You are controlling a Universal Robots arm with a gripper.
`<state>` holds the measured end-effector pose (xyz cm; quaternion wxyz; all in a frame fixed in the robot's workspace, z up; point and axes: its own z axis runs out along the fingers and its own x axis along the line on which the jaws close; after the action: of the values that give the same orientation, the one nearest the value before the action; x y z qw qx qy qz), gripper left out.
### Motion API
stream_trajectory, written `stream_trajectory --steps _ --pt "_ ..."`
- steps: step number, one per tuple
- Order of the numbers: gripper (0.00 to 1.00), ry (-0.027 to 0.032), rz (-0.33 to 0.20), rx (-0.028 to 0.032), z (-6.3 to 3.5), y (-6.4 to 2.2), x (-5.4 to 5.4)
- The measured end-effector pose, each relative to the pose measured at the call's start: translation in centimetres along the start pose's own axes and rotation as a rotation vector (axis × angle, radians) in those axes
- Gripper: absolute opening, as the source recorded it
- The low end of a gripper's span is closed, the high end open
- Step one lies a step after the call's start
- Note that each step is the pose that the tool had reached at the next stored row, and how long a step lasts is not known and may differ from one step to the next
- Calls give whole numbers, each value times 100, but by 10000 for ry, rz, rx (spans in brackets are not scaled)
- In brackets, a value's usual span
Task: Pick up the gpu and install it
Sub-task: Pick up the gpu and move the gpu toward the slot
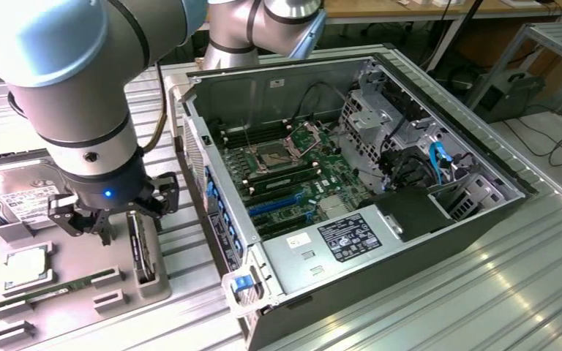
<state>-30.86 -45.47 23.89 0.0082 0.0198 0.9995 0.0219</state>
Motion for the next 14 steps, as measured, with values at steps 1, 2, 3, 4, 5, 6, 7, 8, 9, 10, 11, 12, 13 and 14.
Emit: stream_trajectory --steps 1,2,3,4,5,6,7,8,9,10,11,12,13,14 --pt "73 -1 0 0 17 -2 0" --pt "73 0 0 0 36 -3 0" --pt "73 -1 0 0 56 -4 0" --pt "73 0 -1 1 72 -4 1" --pt "73 0 0 0 90 -5 1" --pt "73 -1 -1 0 108 -7 1" --pt "73 0 0 0 127 -8 2" --pt "71 0 -1 1 146 -9 2" --pt "64 0 0 1 162 -10 2" --pt "64 -1 -1 0 177 -10 2" --pt "64 0 0 0 191 -11 3" --pt "58 0 0 0 202 -11 2" --pt "52 0 -1 0 207 -12 0" --pt "46 1 -1 1 207 -12 1"
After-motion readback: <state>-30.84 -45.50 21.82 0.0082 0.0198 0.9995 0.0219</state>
